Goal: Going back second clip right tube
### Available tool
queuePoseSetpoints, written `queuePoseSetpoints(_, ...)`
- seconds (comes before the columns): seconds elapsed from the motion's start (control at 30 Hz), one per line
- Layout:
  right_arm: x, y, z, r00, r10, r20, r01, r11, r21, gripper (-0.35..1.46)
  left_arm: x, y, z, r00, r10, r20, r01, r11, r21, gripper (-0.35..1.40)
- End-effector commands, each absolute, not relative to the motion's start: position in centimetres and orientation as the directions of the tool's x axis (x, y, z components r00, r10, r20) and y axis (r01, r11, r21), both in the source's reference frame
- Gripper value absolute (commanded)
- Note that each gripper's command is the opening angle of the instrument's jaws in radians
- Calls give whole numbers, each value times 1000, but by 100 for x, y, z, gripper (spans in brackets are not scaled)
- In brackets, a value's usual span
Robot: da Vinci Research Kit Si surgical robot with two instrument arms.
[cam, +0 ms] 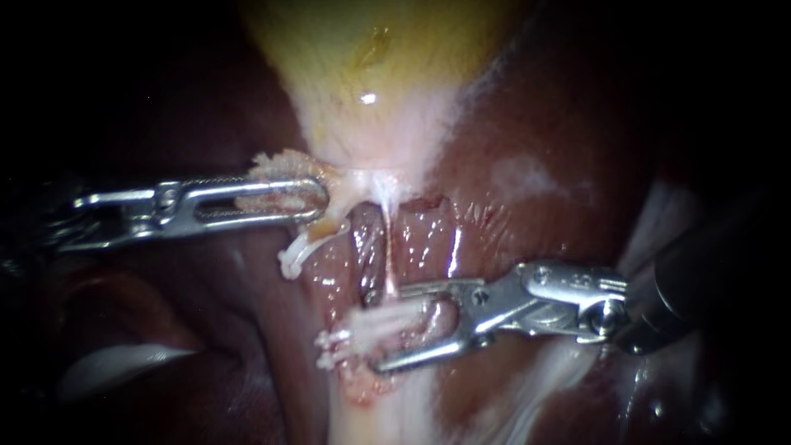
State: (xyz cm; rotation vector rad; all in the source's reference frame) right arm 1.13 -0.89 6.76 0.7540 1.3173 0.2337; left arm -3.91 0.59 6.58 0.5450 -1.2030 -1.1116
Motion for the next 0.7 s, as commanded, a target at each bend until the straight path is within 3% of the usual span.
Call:
queuePoseSetpoints(0.03,113,-89,675,266,554,-789,258,747,612,50,-391,59,658,-40,-890,454,382,406,830,-35)
queuePoseSetpoints(0.27,112,-83,681,264,546,-795,258,755,603,50,-391,59,658,-40,-890,454,382,406,830,-35)
queuePoseSetpoints(0.7,96,-59,707,268,544,-795,163,788,594,50,-391,59,658,-40,-890,454,382,406,830,-35)
